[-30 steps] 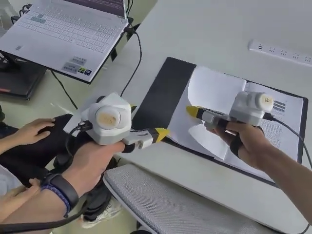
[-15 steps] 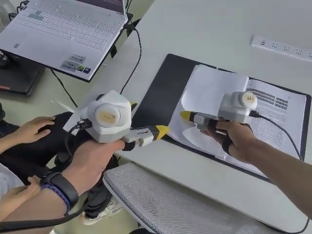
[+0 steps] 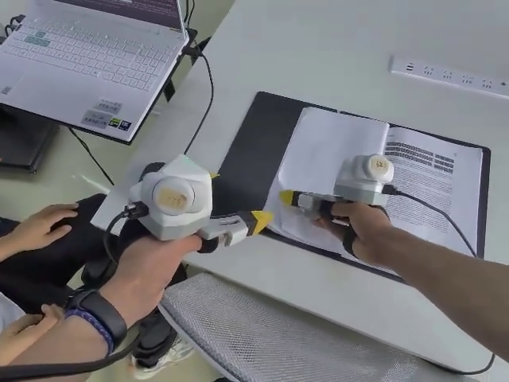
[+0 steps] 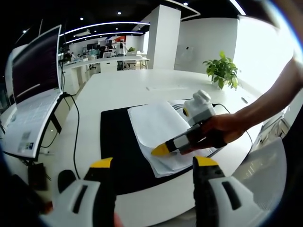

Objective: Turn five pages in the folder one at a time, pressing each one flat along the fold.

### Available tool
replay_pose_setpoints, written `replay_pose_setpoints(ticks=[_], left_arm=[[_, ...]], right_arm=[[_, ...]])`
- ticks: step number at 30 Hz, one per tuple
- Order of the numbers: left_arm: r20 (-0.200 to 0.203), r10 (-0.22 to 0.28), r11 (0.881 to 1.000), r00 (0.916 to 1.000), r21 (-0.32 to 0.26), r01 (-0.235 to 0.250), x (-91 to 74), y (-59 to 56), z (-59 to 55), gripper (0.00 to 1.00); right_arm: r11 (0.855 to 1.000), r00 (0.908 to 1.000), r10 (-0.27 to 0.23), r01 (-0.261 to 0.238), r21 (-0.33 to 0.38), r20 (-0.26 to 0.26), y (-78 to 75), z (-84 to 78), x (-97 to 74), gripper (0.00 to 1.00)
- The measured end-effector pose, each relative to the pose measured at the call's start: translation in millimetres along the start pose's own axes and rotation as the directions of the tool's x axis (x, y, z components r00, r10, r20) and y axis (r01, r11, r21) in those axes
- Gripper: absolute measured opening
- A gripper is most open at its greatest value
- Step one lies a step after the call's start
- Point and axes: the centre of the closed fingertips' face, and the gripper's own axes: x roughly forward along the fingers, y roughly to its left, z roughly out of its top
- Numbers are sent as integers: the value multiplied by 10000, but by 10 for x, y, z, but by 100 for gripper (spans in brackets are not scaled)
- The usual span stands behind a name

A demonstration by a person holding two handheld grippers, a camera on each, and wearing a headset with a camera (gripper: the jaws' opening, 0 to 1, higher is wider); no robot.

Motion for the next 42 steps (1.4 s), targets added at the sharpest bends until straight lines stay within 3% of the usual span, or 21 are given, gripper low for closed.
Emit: replay_pose_setpoints(ticks=[7, 11, 21, 22, 29, 37, 42], left_arm=[[-66, -232, 9997, 9997, 115, 233, 101, -38, 1, 63], [-179, -484, 9986, 9987, 226, 488, 174, -98, 6, 62], [-446, -1077, 9929, 9932, 457, 1097, 441, -200, -42, 55], [-510, -1154, 9918, 9920, 497, 1179, 474, -214, -54, 54], [-732, -1396, 9875, 9875, 636, 1443, 650, -239, -103, 49], [-1050, -1489, 9855, 9833, 661, 1563, 822, -204, -243, 39], [-1597, -1410, 9875, 9770, 480, 1503, 876, -224, -444, 31]], right_arm=[[9995, 9995, 330, -330, 18, 10, 11, 24, 7, 12], [9982, 9978, 604, -606, 46, 270, 49, 96, -33, 22], [9935, 9892, 1113, -1084, -345, 955, 40, 329, -185, 32], [9930, 9881, 1140, -1100, -433, 1029, 125, 333, -232, 32], [9894, 9813, 1204, -1062, -994, 1503, 306, 495, -435, 32], [9834, 9757, 1054, -736, -1659, 1920, 404, 695, -705, 31], [9838, 9697, 973, -596, -1692, 2241, 404, 799, -840, 30]])
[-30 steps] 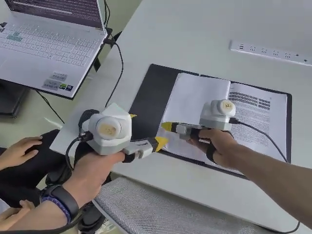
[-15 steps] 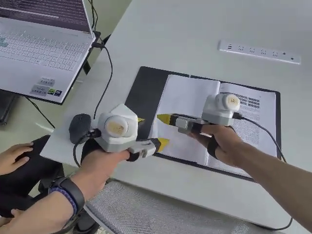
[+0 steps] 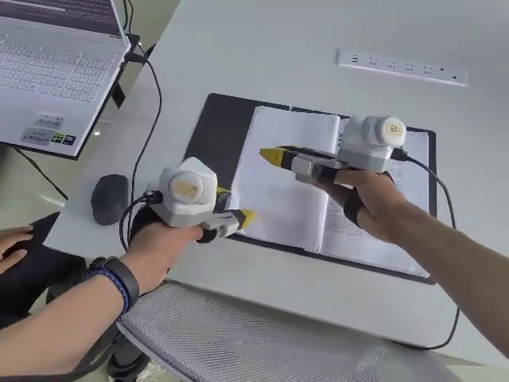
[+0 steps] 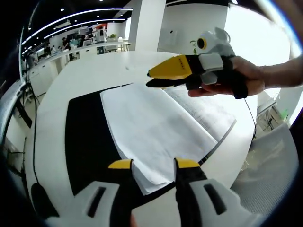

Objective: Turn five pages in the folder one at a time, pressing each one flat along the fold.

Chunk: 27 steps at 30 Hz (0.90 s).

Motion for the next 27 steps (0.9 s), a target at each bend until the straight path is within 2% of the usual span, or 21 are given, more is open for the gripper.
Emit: replay_pose_setpoints(ticks=[3, 6, 9, 11, 19, 27], left_arm=[[-116, 78, 10000, 9999, 10, -78, 36, -1, -57, 25], [-551, 468, 9989, 9974, 127, -462, 60, 94, -171, 22], [-518, 562, 9984, 9971, -47, -565, 67, 142, -207, 18], [-612, 661, 9976, 9959, 253, -647, 80, 147, -234, 16], [-672, 796, 9931, 9946, 918, -733, 100, 151, -245, 16], [-590, 859, 9918, 9946, 998, -798, 101, 163, -239, 16]], right_arm=[[10000, 10000, -61, 62, -72, 77, -18, 22, -51, 30], [9999, 9998, -124, 125, -70, 168, -54, 40, -99, 29], [9998, 9997, -187, 188, -59, 179, -81, 23, -137, 29], [9998, 9997, -213, 214, -46, 149, -100, 0, -151, 29], [9993, 9989, -348, 343, -157, -318, -229, -174, -220, 29], [9976, 9952, -590, 559, -411, -786, -436, -283, -334, 27]])
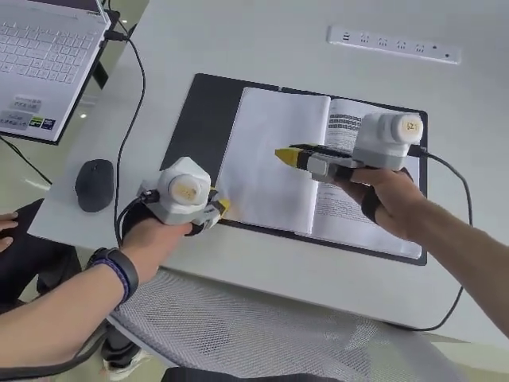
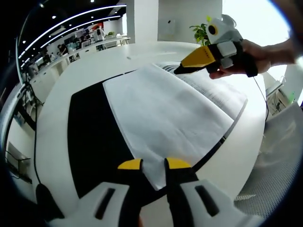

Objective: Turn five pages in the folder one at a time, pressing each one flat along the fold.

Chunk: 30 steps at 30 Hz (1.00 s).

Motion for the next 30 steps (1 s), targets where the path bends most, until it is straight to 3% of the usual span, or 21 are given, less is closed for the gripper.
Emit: replay_pose_setpoints(ticks=[10, 19, 22, 26, 30], left_arm=[[27, 57, 10000, 10000, -73, -57, -7, 25, -6, 15], [23, 113, 9998, 9999, -166, -113, -26, 26, 0, 15], [18, 94, 9998, 10000, -183, -94, -28, 26, 4, 15], [-19, 80, 9998, 10000, -192, -81, -22, 25, 6, 15], [-36, 76, 9997, 10000, -229, -77, 11, 44, -8, 15]], right_arm=[[9990, 9986, -435, 433, -81, -311, -399, -47, -101, 22], [9996, 9979, -264, 256, -147, -599, -475, -201, -64, 17], [9997, 9995, -218, 221, 100, -220, -543, -174, -85, 10], [9994, 9995, -304, 306, 132, -131, -596, -166, -93, 1], [9996, 9998, -216, 217, 196, -27, -623, -140, -87, 0]])
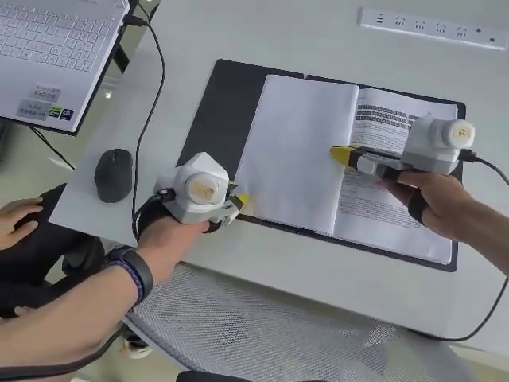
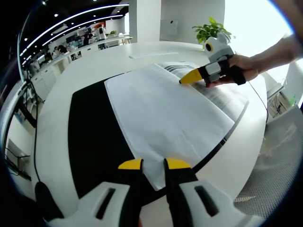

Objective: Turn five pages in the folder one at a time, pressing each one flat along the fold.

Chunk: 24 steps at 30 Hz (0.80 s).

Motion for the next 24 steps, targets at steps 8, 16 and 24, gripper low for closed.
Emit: replay_pose_setpoints(ticks=[8, 16, 24], left_arm=[[14, 13, 10000, 10000, -93, -13, -5, -13, 8, 14], [-2, 30, 9998, 10000, -183, -30, -19, -20, 20, 14], [-5, 29, 9996, 10000, -283, -29, -22, -15, 20, 14]], right_arm=[[9998, 9994, 47, -53, 180, 357, -164, 150, 45, 0], [9985, 9962, -121, 74, 547, 863, -489, 429, 161, 0], [9934, 9867, -583, 422, 1068, 1520, -792, 677, 241, 0]])
